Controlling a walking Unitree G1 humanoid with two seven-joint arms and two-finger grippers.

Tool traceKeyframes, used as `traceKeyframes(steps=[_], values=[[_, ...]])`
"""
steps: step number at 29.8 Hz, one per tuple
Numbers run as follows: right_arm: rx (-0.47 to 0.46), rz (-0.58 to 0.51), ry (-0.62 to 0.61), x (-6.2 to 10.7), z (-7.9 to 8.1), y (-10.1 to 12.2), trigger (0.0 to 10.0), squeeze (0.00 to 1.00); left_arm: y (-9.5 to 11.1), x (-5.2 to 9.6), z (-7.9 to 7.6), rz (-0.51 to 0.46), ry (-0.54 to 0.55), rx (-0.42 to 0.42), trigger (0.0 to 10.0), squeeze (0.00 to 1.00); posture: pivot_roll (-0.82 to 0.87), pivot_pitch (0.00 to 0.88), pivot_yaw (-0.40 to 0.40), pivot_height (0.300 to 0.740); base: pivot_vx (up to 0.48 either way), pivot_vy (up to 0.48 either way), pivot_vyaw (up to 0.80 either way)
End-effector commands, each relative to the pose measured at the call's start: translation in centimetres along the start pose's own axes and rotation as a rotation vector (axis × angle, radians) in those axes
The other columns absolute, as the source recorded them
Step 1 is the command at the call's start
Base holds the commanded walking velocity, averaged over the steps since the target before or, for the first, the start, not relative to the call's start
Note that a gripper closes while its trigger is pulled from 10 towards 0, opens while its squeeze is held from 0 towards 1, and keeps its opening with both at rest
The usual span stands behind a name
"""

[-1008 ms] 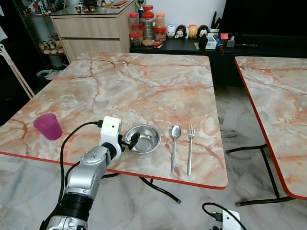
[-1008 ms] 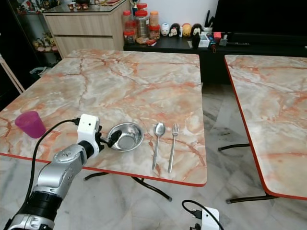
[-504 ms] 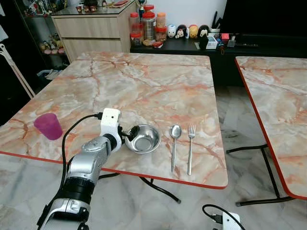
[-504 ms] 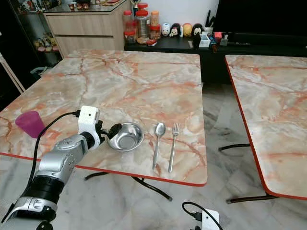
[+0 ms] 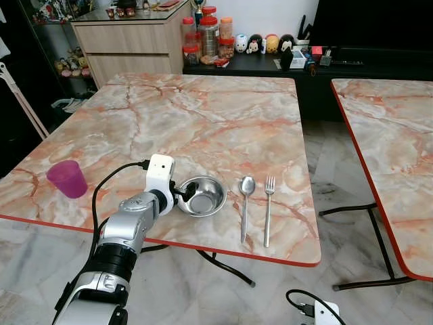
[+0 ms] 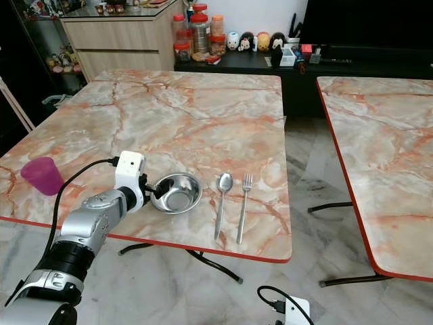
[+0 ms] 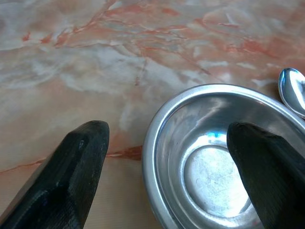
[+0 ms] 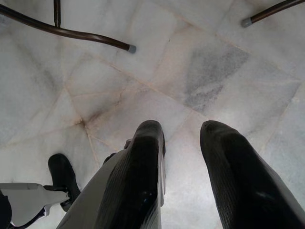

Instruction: Setting the table

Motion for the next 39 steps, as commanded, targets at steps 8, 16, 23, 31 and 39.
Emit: traceKeyframes(steps=[8,16,23,31,39], values=[[-0.011,0.009,-0.001,0.0,0.0,-0.2,10.0,0.0,-0.3,-0.2,0.2,0.045,0.012,-0.023,10.0,0.0,0.0,0.0,0.041,0.725,0.0,0.0,0.0],[-0.01,-0.005,0.0,-0.1,0.1,0.2,10.0,0.0,-0.5,-0.3,0.8,0.043,0.073,-0.002,10.0,0.0,0.0,0.0,0.044,0.725,0.0,0.0,0.0],[-0.011,-0.013,-0.002,-0.1,0.3,0.5,10.0,0.0,-1.5,-0.5,0.4,0.093,0.035,0.022,10.0,0.0,-0.01,0.0,0.052,0.725,0.0,0.0,0.0],[-0.021,-0.024,-0.003,-0.1,0.5,0.8,10.0,0.0,-1.3,-0.5,0.5,0.087,0.036,0.048,3.8,0.0,0.0,0.0,0.052,0.725,0.0,0.0,0.0],[-0.021,-0.027,-0.003,-0.2,0.6,1.0,10.0,0.0,-1.4,-0.4,0.7,0.096,0.035,0.055,0.0,0.0,0.0,0.0,0.048,0.725,0.0,0.0,0.0]])
Point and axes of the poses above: a point about 5 cm out from each wrist's last joint towards the gripper, its own x axis pointing back from the gripper into the wrist, its own y axis along the axis of the wrist's last joint, z = x × y, the point moved 1 cm from there along -x, pointing out of the wrist towards the gripper, and after that the axes turned 5 degrees about x, right-handed, at the moved point
